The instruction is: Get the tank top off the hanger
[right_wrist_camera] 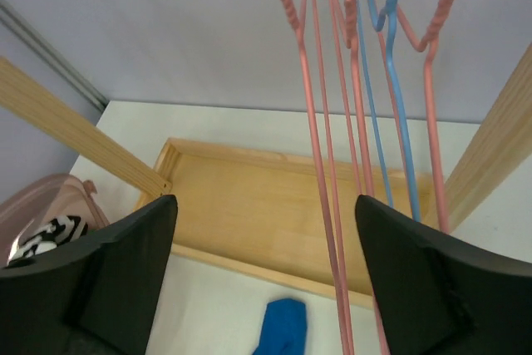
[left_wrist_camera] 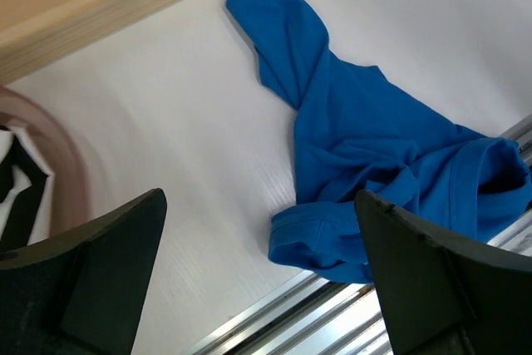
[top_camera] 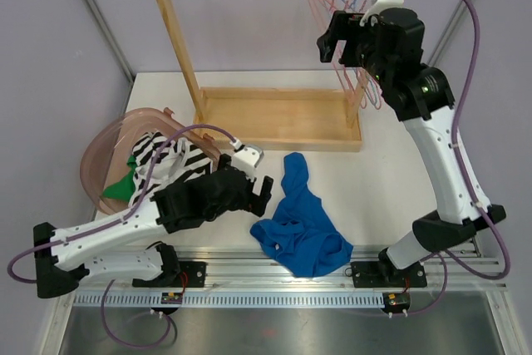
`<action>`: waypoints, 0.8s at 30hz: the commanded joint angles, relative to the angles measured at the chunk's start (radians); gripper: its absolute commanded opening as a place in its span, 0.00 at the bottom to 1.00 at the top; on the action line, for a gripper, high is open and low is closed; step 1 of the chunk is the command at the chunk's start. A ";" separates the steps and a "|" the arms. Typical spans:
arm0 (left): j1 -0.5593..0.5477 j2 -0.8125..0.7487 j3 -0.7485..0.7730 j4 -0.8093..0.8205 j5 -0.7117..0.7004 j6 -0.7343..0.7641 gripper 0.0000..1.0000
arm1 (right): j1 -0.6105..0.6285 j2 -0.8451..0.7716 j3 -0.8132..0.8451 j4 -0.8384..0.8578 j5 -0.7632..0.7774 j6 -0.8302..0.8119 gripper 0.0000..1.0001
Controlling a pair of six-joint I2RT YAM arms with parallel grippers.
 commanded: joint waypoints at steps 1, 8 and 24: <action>-0.005 0.087 -0.024 0.220 0.110 0.008 0.99 | -0.004 -0.169 -0.079 0.020 -0.090 0.002 0.99; -0.008 0.377 0.027 0.321 0.240 -0.002 0.99 | -0.004 -0.504 -0.416 0.024 -0.130 0.016 0.99; -0.103 0.828 0.097 0.332 0.391 -0.039 0.87 | -0.004 -0.879 -0.819 0.018 -0.391 0.035 0.99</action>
